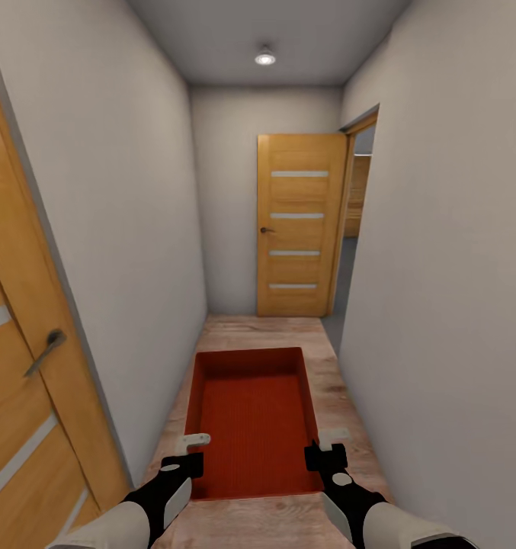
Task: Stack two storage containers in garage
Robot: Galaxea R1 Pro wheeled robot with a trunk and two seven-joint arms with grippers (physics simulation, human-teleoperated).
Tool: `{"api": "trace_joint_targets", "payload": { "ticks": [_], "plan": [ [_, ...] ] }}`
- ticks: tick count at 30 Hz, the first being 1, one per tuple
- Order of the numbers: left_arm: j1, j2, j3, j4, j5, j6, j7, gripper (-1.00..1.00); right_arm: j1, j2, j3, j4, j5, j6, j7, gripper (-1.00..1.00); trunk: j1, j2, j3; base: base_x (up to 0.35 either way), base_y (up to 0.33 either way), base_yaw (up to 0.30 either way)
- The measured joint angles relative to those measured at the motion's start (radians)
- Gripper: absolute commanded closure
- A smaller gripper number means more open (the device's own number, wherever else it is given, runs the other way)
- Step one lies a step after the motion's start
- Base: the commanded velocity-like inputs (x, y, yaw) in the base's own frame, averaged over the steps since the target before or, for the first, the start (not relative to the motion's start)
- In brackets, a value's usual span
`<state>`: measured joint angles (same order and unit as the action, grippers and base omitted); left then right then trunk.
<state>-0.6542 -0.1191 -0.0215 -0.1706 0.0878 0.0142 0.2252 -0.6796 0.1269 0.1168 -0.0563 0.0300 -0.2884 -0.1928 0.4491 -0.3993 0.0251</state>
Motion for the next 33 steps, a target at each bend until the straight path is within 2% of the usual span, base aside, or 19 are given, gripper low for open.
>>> {"api": "trace_joint_targets", "payload": {
  "ticks": [33],
  "plan": [
    [0.000, 0.001, -0.001, 0.000, 0.001, 0.000, -0.001, 1.00, 0.000, 0.000, 0.001, 0.000, -0.001, 0.000, 0.000, 1.00, 0.000, 0.000, 0.000, 0.322, 0.000, 0.000]
  ]
}}
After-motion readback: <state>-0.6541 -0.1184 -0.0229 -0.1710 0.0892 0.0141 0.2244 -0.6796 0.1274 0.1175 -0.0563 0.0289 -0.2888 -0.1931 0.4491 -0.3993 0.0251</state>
